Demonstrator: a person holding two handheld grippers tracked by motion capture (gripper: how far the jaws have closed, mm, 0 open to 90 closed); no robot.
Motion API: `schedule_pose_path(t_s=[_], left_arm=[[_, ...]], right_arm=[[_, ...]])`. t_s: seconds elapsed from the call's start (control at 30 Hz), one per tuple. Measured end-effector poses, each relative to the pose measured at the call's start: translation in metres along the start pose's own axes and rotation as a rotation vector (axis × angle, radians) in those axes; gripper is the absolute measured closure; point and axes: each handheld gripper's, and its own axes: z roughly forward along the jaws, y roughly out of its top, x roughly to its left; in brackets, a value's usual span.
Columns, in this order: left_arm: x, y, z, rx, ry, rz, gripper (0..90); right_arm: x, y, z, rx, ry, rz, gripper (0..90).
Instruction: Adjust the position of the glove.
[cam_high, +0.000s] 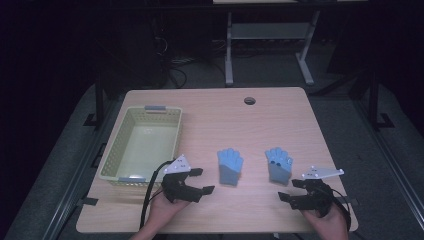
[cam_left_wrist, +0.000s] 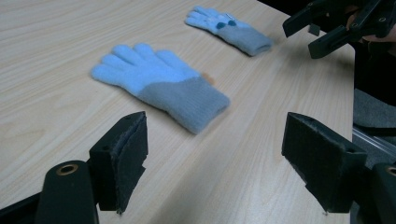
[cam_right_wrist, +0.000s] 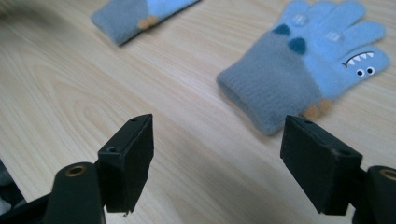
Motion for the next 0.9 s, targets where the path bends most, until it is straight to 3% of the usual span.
schedule_pose_path(t_s=[0.33,0.63,0.9], left_arm=[[0.002,-0.001,0.001,0.003,-0.006,-0.018,22.3],[0.002,0.001,-0.003,-0.012,-0.005,-0.016,22.2],[0.004,0.0,-0.004,-0.018,-0.004,-0.029,22.0]], right_arm=[[0.001,0.008,0.0,0.015,-0.003,-0.011,25.6],[-0.002,0.037,0.0,0.039,-0.011,-0.061,28.6],[-0.012,0.066,0.005,0.085,-0.019,-0.063,32.9]])
